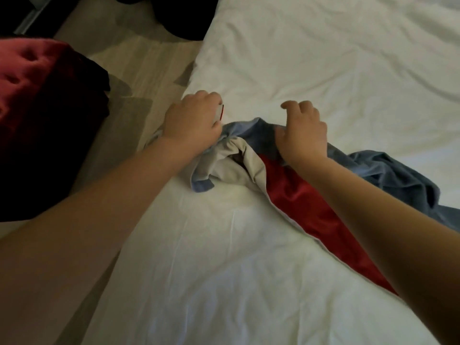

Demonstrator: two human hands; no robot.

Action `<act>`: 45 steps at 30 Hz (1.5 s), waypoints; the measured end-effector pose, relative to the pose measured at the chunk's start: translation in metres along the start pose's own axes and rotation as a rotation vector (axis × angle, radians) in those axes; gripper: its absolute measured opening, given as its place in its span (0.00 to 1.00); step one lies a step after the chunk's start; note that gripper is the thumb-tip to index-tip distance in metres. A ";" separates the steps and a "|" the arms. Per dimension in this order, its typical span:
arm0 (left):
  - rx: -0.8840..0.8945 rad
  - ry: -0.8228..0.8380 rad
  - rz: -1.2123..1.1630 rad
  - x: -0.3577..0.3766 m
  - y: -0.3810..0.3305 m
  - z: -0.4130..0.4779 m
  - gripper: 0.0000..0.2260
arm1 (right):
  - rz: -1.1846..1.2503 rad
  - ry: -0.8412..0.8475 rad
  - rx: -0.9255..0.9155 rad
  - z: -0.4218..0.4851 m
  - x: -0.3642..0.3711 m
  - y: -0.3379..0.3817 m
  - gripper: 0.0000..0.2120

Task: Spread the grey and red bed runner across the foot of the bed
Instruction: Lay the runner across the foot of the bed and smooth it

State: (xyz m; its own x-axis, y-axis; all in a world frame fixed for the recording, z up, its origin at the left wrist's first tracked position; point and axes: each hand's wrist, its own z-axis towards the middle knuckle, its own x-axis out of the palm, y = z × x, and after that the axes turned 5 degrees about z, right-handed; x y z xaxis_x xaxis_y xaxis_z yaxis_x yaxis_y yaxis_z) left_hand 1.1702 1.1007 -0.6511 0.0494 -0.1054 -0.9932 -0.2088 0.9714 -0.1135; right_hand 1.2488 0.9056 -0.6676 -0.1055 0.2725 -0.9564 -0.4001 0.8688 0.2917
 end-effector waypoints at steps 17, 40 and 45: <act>0.105 0.337 -0.095 0.018 0.010 -0.051 0.31 | -0.178 0.261 -0.399 -0.083 0.024 -0.001 0.10; 0.578 0.164 0.071 0.047 -0.095 -0.129 0.15 | -0.092 0.063 -0.291 -0.185 0.013 -0.053 0.18; 0.574 0.118 0.166 0.047 -0.075 -0.129 0.12 | -0.195 0.149 -0.043 -0.228 0.017 -0.105 0.19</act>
State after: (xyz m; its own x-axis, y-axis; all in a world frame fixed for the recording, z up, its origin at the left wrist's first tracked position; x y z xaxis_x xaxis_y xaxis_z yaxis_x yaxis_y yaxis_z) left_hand 1.0619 0.9953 -0.6925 -0.0538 0.0660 -0.9964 0.3571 0.9331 0.0425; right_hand 1.0815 0.7246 -0.7182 -0.1543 0.0346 -0.9874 -0.4641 0.8798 0.1033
